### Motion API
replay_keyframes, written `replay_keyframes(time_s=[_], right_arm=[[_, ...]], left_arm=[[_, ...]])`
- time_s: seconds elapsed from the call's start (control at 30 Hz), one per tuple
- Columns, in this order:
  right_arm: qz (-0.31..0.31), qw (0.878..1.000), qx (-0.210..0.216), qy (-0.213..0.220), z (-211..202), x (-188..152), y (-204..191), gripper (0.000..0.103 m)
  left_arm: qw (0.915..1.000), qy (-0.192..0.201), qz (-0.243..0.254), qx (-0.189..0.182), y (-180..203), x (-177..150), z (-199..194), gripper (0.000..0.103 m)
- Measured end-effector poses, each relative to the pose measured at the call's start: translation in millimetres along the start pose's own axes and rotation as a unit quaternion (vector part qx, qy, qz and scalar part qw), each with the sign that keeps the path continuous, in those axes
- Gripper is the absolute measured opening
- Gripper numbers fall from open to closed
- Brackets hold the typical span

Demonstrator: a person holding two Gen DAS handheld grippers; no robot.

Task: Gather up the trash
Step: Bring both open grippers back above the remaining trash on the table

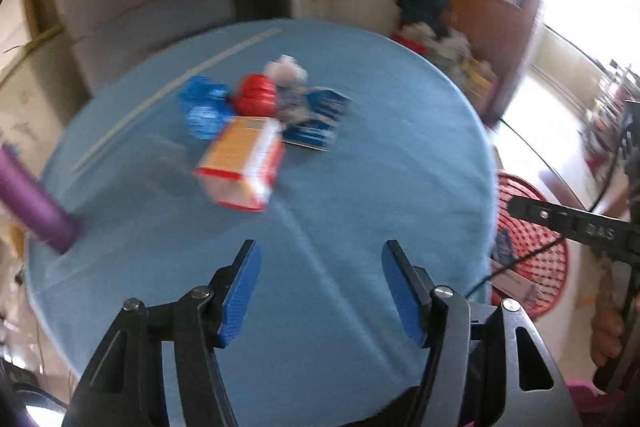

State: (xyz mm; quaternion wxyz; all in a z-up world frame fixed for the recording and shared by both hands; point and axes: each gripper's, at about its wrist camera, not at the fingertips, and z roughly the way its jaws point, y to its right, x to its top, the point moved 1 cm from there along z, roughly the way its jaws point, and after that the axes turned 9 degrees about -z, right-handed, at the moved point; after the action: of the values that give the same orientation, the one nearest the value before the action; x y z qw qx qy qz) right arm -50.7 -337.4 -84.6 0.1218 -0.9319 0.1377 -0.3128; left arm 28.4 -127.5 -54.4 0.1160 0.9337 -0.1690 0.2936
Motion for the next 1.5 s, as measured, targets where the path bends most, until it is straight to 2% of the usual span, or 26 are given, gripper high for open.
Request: replay_keyframes(time_s=[0.2,0.53,1.1,1.5], right_arm=[[-0.049,0.999,0.014,-0.001,11,11,-41,0.031],[-0.102,0.994,0.026,-0.009,24,20,-90,0.031],[-0.117,0.992,0.024,-0.032,42,16,-103,0.031],[-0.132,0.990,0.035,-0.034,51,17,-116,0.032]], left_arm=[[0.9986,0.029,-0.017,0.042,-25,-6,-11,0.065],[0.9941,0.064,-0.018,0.085,-43,-15,-28,0.065],[0.9906,0.053,-0.052,0.115,-72,-24,-18,0.065],[0.9883,0.056,-0.057,0.130,-79,-25,-18,0.065]])
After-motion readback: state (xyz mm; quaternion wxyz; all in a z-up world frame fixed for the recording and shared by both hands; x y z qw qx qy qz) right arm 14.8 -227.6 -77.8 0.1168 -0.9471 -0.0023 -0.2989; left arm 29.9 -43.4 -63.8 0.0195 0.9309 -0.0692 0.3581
